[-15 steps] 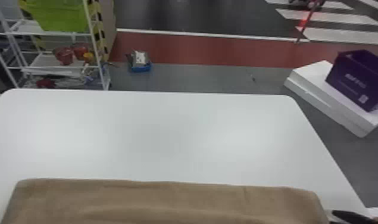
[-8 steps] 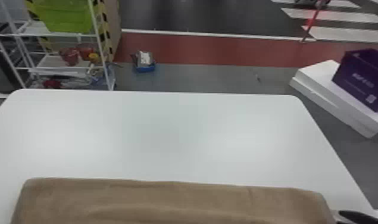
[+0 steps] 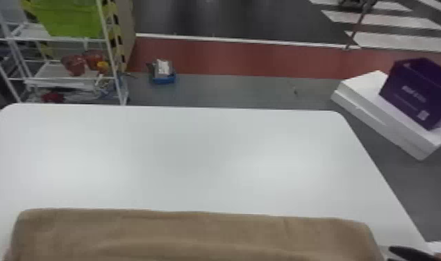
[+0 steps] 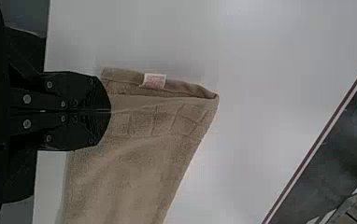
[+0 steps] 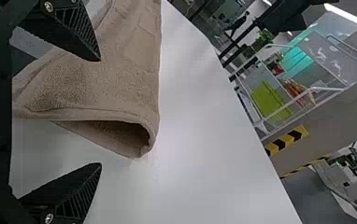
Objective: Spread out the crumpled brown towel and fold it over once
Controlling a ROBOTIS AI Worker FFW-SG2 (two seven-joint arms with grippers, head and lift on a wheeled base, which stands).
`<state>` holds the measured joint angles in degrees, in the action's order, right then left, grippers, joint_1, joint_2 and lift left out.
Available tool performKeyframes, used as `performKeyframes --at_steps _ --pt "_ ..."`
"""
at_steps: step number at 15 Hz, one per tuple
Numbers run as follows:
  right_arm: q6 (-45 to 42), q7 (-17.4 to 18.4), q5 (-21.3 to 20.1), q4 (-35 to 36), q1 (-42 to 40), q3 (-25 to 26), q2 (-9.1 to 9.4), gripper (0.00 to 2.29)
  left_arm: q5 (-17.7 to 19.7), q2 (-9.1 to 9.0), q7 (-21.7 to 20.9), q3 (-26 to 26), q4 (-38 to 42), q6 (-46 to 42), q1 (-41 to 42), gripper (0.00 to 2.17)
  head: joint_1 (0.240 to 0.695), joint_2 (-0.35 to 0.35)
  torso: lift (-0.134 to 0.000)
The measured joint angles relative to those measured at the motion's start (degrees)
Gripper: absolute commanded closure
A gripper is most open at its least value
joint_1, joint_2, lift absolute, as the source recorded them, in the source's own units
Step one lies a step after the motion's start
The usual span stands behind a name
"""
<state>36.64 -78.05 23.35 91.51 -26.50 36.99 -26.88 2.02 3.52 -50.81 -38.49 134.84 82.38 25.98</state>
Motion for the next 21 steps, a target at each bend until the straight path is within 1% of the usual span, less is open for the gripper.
performKeyframes --at_steps 1,6,7,9,11,12,14,16,21 --pt "0.3 0.0 0.1 0.4 -0.3 0.0 0.01 0.11 0.0 0.00 0.0 0.0 0.0 0.0 0.0 1.44 0.695 -0.118 -0.123" --pt "1.6 0.0 0.5 2.2 -2.4 0.4 0.07 0.64 0.3 0.16 -0.1 -0.4 -0.3 -0.1 -0.1 1.45 0.695 -0.107 -0.123" --pt "1.4 0.0 0.4 2.2 -2.7 0.4 0.05 0.71 0.4 0.20 -0.1 -0.4 -0.4 -0.1 -0.1 1.45 0.695 -0.107 -0.123" --pt "0.9 0.0 -0.1 2.2 -3.2 0.4 -0.20 1.19 0.4 0.25 -0.2 -0.3 -0.4 -0.2 -0.1 1.45 0.695 -0.111 -0.123" --pt "0.6 0.0 -0.3 2.1 -3.8 0.4 -0.79 1.55 0.3 0.26 -0.2 -0.4 -0.5 -0.2 -0.2 1.45 0.695 -0.121 -0.123" --pt "0.6 0.0 -0.3 2.1 -4.0 0.4 -1.18 1.65 0.3 0.26 -0.2 -0.4 -0.5 -0.2 -0.3 1.45 0.695 -0.124 -0.123" --pt "1.2 0.0 -0.1 2.4 -4.4 0.3 -1.80 1.66 0.3 0.26 -0.2 -0.4 -0.5 -0.1 -0.4 1.45 0.695 -0.127 -0.123" --pt "2.8 0.0 0.6 3.3 -4.6 0.3 -2.00 1.66 0.2 0.26 -0.3 -0.3 -0.4 0.0 -0.6 1.45 0.695 -0.123 -0.123" --pt "9.5 0.0 4.5 4.8 -4.6 2.3 -2.10 1.66 0.3 0.28 -1.0 -1.2 1.5 3.9 -2.3 1.45 0.695 -0.122 -0.123"
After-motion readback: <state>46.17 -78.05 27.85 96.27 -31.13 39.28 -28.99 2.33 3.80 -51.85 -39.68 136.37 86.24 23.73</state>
